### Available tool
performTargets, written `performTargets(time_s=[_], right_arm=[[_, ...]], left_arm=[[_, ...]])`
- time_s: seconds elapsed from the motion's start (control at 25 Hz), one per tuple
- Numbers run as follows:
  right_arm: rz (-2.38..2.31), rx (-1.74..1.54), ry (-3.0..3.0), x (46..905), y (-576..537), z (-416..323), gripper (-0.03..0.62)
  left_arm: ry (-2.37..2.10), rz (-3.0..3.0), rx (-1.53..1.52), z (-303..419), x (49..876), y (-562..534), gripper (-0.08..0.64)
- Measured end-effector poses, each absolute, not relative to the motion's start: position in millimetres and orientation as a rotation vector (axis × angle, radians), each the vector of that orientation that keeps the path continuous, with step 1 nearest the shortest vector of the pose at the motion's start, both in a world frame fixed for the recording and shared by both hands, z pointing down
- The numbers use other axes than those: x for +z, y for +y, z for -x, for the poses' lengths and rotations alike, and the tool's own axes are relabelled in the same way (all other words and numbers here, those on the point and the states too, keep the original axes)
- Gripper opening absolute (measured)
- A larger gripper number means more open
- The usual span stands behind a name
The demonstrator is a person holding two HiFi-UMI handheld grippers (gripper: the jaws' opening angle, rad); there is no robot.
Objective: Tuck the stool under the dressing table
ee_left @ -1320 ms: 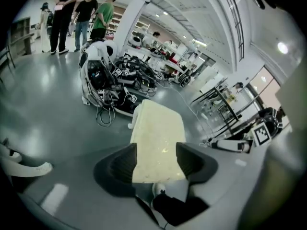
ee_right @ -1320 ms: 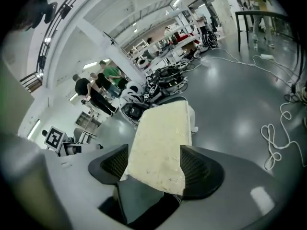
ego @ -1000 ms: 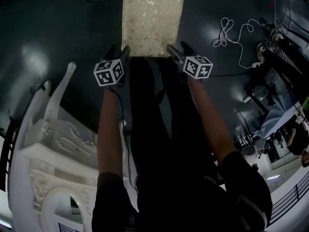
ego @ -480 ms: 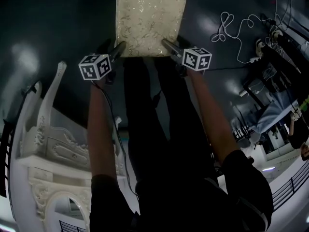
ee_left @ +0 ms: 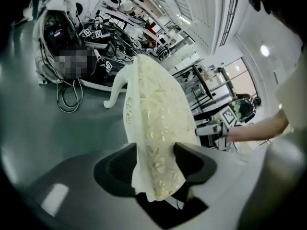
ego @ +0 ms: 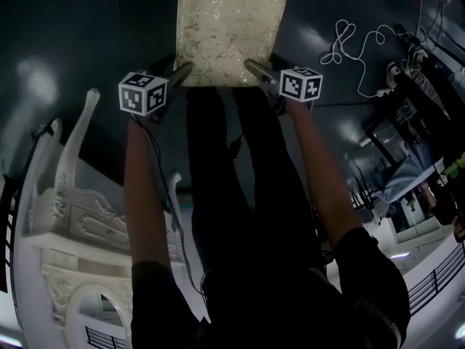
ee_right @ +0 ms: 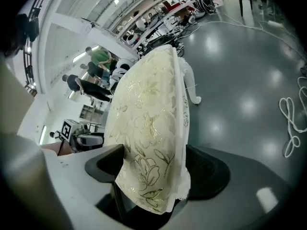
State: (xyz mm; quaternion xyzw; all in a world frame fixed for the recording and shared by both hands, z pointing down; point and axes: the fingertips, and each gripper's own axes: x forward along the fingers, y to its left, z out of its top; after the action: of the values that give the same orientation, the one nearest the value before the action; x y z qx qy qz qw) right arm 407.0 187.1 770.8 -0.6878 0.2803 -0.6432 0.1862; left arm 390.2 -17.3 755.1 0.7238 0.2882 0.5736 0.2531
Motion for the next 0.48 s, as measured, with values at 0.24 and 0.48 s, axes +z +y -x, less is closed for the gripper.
performTargets(time_s=[0.24, 0.48], right_arm=[[1.851, -1.830, 0.920, 772, 180, -409, 0.402], [1.836, -1.826, 0.950, 772, 178, -409, 0.408]], left_arm=[[0.798, -1.862, 1.565, -390, 765, -22, 0.324], [0.838, -1.790, 1.509, -390, 758, -19, 0.345]])
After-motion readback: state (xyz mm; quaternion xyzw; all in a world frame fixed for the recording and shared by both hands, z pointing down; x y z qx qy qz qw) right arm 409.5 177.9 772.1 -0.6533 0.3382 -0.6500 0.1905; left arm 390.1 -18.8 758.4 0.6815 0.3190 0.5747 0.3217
